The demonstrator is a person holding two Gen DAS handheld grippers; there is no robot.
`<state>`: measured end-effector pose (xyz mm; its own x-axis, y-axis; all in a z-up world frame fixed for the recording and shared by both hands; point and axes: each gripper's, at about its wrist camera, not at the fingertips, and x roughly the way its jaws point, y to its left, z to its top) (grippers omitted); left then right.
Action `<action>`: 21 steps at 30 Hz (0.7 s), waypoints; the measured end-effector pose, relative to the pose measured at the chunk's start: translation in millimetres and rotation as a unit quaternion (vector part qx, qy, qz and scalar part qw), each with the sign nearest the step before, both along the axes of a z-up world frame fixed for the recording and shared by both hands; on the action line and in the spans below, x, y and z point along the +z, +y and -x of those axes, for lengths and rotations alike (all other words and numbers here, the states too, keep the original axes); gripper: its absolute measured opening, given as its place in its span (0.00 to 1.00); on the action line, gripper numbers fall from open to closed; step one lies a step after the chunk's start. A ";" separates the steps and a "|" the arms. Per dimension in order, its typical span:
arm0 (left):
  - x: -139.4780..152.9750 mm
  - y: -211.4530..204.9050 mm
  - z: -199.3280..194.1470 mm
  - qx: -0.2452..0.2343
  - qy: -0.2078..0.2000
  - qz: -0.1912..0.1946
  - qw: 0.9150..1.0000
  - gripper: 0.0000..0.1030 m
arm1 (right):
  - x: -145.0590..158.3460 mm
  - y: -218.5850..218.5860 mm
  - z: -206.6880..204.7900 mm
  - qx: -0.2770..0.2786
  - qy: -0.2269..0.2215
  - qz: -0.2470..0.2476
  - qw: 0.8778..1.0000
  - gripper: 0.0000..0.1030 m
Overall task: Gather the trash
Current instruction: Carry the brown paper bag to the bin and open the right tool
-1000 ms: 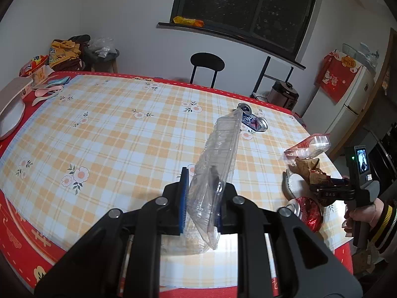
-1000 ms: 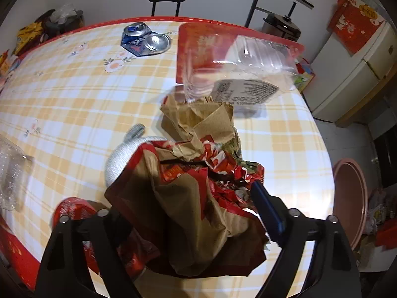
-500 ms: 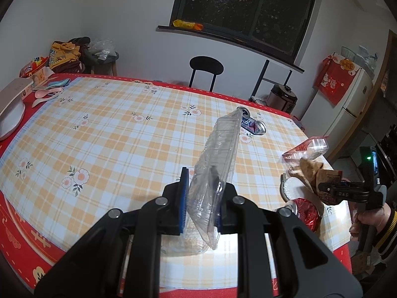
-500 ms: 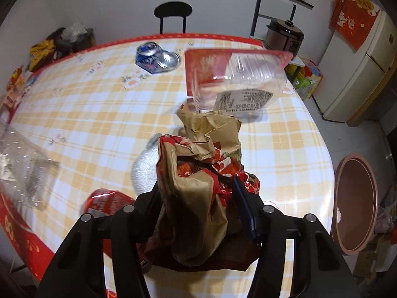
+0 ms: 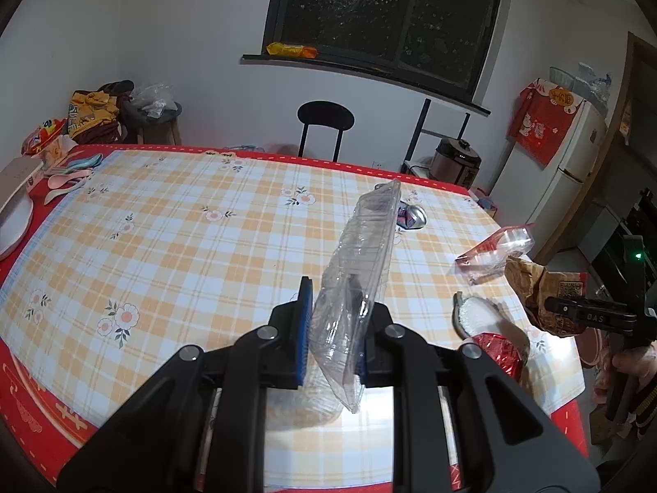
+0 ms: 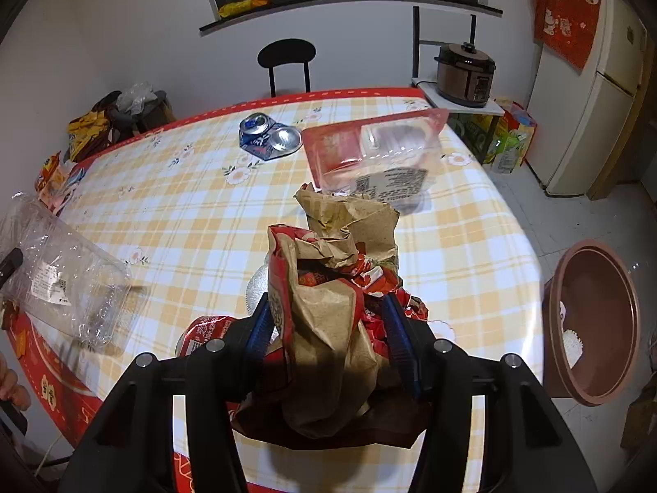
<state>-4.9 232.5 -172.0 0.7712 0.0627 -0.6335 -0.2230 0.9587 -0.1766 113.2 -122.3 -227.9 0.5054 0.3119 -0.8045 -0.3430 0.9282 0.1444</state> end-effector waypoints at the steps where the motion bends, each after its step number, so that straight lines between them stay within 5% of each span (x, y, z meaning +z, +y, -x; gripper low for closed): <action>1: 1.6 -1.2 -0.4 -0.001 -0.001 -0.001 1.000 0.20 | 2.0 -2.3 1.2 -0.001 -0.002 -0.003 1.000 0.51; 21: 32.5 -54.9 -19.6 -0.043 -0.025 -0.009 0.999 0.20 | 43.5 -98.0 13.1 -0.070 -0.047 -0.041 0.996 0.51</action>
